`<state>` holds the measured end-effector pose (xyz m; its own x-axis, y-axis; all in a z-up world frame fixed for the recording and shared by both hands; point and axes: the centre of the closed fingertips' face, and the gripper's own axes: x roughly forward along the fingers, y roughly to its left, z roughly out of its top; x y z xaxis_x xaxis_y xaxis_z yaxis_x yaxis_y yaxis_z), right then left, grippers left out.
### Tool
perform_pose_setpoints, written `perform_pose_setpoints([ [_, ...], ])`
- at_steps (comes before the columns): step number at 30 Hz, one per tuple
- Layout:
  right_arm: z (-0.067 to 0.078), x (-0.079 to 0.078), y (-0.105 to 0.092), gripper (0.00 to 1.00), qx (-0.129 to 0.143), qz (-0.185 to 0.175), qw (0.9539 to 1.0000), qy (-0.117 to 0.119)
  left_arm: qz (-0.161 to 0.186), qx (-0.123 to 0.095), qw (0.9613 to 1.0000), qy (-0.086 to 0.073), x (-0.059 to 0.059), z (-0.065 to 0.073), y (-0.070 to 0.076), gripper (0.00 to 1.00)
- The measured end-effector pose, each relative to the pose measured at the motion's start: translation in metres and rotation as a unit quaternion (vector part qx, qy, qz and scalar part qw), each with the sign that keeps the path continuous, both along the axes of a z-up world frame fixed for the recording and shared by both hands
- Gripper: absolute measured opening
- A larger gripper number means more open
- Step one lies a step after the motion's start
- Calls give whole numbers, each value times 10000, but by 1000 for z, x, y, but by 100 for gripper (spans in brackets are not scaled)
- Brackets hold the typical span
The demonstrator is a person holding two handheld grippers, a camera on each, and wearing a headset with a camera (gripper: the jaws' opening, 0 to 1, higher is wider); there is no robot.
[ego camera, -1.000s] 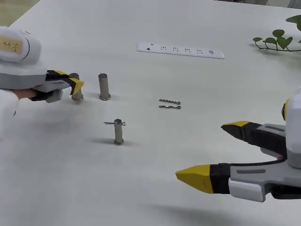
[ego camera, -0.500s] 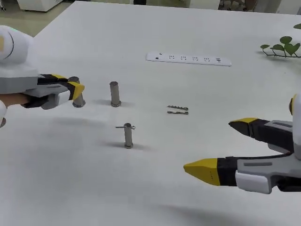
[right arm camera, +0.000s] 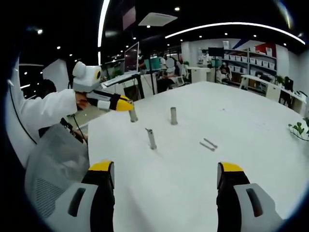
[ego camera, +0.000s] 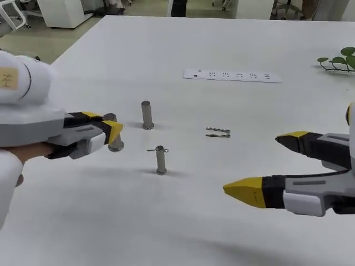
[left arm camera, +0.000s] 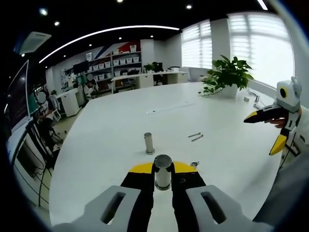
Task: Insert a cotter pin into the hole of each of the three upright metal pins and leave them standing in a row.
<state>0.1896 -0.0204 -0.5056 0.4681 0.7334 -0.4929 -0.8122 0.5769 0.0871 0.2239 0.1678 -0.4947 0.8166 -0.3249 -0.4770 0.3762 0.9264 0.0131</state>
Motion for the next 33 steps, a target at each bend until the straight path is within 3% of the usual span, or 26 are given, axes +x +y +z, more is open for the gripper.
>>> perform_pose_setpoints([
  [4, 3, -2, 4, 86, 49, 96, 9999, -12, -115, 81, 9999, 79, -8, -6, -14, 9],
  [13, 9, -4, 3, 85, 123, 160, 9998, -74, -222, -91, 9996, 123, -10, -15, -42, 9],
  [27, 1, -13, -1, 87, 118, 227, 9997, 64, -536, -164, 9973, 465, -20, -45, -84, 9],
  [33, -4, -16, -3, 87, 102, 223, 9996, 155, -632, -227, 9966, 470, -17, -48, -97, 9],
])
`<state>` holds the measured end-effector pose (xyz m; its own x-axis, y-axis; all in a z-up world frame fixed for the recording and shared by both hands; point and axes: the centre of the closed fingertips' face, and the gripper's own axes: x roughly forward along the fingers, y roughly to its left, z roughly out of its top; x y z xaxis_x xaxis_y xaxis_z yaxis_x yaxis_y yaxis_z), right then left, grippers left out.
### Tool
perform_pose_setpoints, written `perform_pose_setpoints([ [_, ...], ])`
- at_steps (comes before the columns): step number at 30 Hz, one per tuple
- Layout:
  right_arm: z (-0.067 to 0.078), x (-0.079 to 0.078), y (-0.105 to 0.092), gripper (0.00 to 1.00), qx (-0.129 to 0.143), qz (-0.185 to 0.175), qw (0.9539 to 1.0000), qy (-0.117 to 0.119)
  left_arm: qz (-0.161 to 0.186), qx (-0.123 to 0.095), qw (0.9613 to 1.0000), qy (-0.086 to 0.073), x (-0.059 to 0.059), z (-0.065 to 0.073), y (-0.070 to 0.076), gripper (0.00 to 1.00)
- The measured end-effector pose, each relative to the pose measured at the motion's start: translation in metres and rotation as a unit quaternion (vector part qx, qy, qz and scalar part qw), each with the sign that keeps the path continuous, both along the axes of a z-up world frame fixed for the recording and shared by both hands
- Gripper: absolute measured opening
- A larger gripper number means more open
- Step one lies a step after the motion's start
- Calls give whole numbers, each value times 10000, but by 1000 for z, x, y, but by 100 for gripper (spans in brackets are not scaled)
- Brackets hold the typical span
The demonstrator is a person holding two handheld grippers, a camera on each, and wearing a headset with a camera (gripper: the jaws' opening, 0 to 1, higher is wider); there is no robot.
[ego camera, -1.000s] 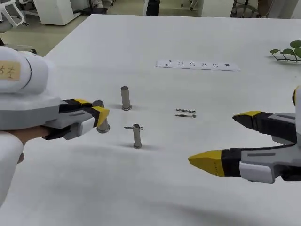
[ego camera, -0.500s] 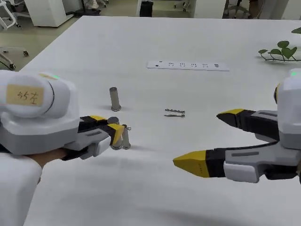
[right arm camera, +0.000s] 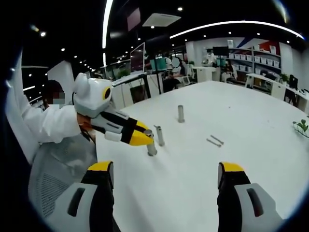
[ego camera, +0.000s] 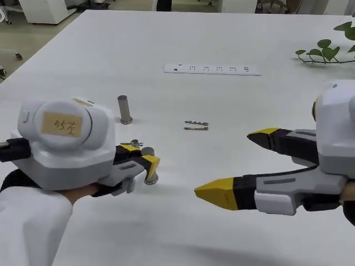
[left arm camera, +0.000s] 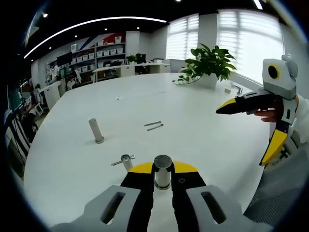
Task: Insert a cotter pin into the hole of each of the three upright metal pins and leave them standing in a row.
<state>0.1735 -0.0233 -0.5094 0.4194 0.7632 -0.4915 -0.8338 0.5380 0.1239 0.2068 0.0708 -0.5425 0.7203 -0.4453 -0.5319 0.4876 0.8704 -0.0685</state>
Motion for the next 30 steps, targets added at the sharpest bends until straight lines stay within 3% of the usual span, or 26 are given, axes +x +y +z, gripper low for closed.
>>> perform_pose_setpoints([
  [4, -3, -1, 0, 88, -48, 4, 10000, 38, -26, -124, 9999, 20, 2, 0, -7, 9],
  [13, -8, -4, 0, 90, -57, -2, 9999, 115, -112, -94, 9999, 54, 1, -6, -17, 9],
  [30, -10, -5, -2, 88, -40, -33, 9998, 169, -32, 5, 9999, 120, 0, -17, -17, 9],
])
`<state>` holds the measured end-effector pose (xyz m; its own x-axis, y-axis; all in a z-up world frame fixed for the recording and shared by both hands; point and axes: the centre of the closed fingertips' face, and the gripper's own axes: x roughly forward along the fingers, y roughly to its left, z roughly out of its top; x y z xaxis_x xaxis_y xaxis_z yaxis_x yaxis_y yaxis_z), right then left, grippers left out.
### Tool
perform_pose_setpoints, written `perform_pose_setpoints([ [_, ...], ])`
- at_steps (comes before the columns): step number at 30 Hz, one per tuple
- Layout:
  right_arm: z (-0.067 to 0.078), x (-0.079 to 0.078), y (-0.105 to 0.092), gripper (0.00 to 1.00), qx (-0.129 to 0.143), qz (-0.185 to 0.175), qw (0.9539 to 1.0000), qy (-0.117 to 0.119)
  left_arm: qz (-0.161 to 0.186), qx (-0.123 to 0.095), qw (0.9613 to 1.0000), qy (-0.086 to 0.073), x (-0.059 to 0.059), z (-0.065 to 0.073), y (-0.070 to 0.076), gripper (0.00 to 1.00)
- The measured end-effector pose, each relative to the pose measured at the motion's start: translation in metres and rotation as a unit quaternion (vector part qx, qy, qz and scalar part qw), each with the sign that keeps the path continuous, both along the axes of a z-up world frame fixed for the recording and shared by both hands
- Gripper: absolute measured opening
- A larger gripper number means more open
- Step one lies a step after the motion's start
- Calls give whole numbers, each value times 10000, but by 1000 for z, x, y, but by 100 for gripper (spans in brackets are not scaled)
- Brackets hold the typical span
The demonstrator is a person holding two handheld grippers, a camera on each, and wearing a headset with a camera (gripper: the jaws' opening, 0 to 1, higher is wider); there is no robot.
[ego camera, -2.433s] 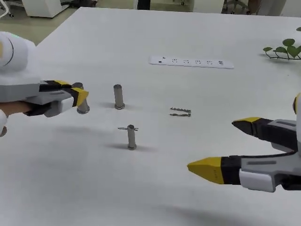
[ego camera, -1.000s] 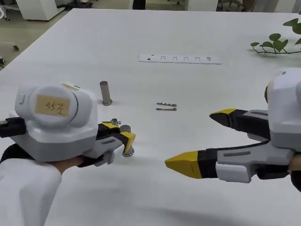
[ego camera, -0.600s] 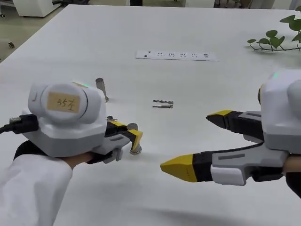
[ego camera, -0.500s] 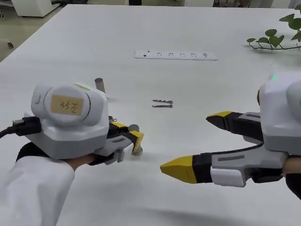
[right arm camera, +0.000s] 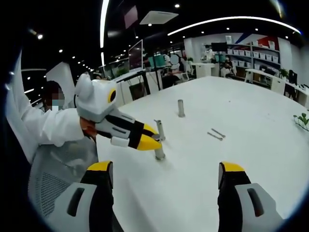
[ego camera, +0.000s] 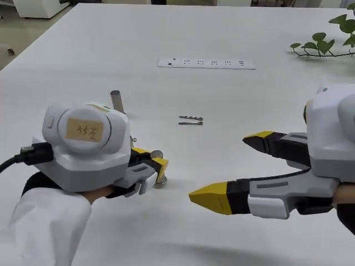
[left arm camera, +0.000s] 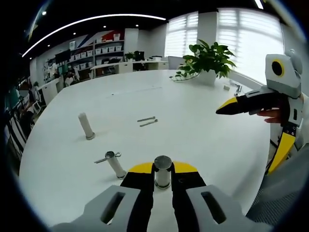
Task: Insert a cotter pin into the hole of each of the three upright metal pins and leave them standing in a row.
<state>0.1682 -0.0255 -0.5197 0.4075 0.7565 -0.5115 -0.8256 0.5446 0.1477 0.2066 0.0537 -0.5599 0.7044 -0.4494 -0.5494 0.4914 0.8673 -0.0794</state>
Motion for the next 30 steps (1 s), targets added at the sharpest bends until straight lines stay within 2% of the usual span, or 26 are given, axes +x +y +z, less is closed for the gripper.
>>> perform_pose_setpoints([
  [8, 0, -1, 1, 88, 8, 4, 10000, 9, 34, 74, 10000, -6, 0, -2, 0, 9],
  [15, -1, -1, 0, 87, -20, 8, 10000, 26, 27, 26, 10000, -19, -1, -2, -3, 9],
  [25, -4, -4, 1, 87, -20, 37, 9999, 95, 41, 69, 9999, -73, -2, -1, -5, 10],
  [29, -5, -3, 2, 87, -34, 44, 9999, 98, 5, 245, 9996, -170, -5, -2, -7, 10],
  [30, -4, -3, 3, 87, -25, 47, 9999, 100, 75, 180, 9997, -127, -5, -2, -7, 10],
])
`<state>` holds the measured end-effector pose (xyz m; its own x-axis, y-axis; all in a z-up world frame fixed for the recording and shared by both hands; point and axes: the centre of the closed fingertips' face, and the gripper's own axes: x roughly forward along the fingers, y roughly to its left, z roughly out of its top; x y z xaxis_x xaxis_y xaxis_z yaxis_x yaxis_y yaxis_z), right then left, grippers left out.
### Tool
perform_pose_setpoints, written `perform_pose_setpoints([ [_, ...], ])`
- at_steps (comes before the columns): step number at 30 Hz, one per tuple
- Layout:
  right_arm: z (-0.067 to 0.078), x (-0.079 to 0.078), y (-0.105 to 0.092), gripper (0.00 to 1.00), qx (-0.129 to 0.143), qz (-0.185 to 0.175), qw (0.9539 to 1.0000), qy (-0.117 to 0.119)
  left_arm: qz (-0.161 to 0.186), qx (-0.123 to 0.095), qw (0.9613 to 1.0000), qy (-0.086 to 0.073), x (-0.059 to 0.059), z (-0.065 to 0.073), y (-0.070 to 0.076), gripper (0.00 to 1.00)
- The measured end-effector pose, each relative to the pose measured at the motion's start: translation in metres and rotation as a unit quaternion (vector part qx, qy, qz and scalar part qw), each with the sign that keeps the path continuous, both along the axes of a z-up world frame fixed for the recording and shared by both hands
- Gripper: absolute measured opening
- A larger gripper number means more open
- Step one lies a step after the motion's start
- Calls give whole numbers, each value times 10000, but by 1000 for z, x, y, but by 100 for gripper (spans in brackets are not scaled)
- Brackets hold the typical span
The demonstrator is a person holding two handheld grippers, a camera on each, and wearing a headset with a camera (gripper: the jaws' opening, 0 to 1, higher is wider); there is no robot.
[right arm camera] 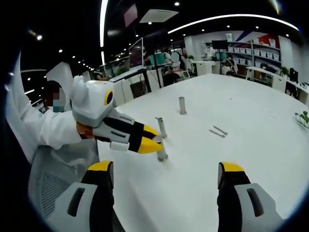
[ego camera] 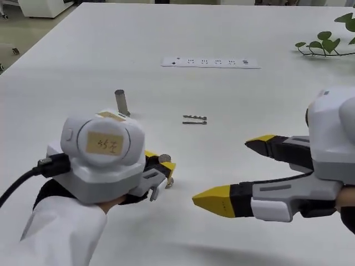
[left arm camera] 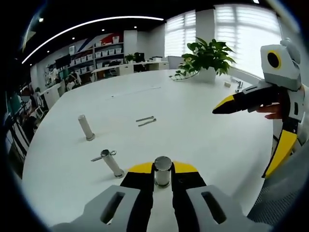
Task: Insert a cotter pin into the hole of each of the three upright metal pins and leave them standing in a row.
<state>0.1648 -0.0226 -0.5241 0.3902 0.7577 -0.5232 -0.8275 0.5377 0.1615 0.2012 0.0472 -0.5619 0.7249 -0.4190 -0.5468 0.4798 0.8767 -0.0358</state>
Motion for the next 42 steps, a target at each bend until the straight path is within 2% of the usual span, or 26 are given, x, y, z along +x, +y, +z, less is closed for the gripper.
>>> perform_pose_setpoints([
  [10, 1, 0, 1, 87, 15, 4, 10000, 0, 36, -40, 10000, -38, 0, 0, 1, 10],
  [12, 1, 0, 1, 87, 15, -2, 10000, -1, -16, -37, 10000, -87, 0, 3, 2, 11],
  [15, 0, -1, 1, 87, 26, 1, 10000, 3, -313, 24, 9995, -59, -3, 4, 0, 13],
  [17, 0, -1, 2, 87, 21, 8, 10000, 6, -497, 35, 9988, -22, -7, 5, 0, 19],
  [22, -2, -3, 4, 87, 30, 27, 10000, 35, -1050, -62, 9944, -82, -19, 17, 0, 37],
  [26, -4, -3, 4, 87, 4, 43, 10000, 42, -1284, -13, 9917, -118, -25, 23, 5, 56],
  [27, -4, -3, 4, 87, 5, 42, 10000, 45, -1373, -134, 9904, -58, -29, 26, 5, 60],
  [31, -4, -3, 2, 87, -22, 30, 10000, 57, -1544, -207, 9877, -115, -37, 30, 10, 68],
  [36, -5, -2, 0, 86, -66, 12, 10000, 67, -1608, -464, 9859, -88, -45, 31, 12, 84],
  [37, -6, -1, -1, 86, -83, 6, 9999, 71, -1625, -695, 9843, -23, -50, 31, 10, 86],
  [38, -6, -1, -1, 86, -96, 2, 9999, 76, -1634, -804, 9833, 50, -53, 30, 9, 91],
  [40, -7, -1, -2, 86, -129, 5, 9999, 83, -1745, -729, 9819, 71, -58, 27, 12, 99],
  [42, -7, 0, -4, 86, -164, 12, 9998, 87, -1771, -629, 9821, 106, -61, 24, 17, 99],
])
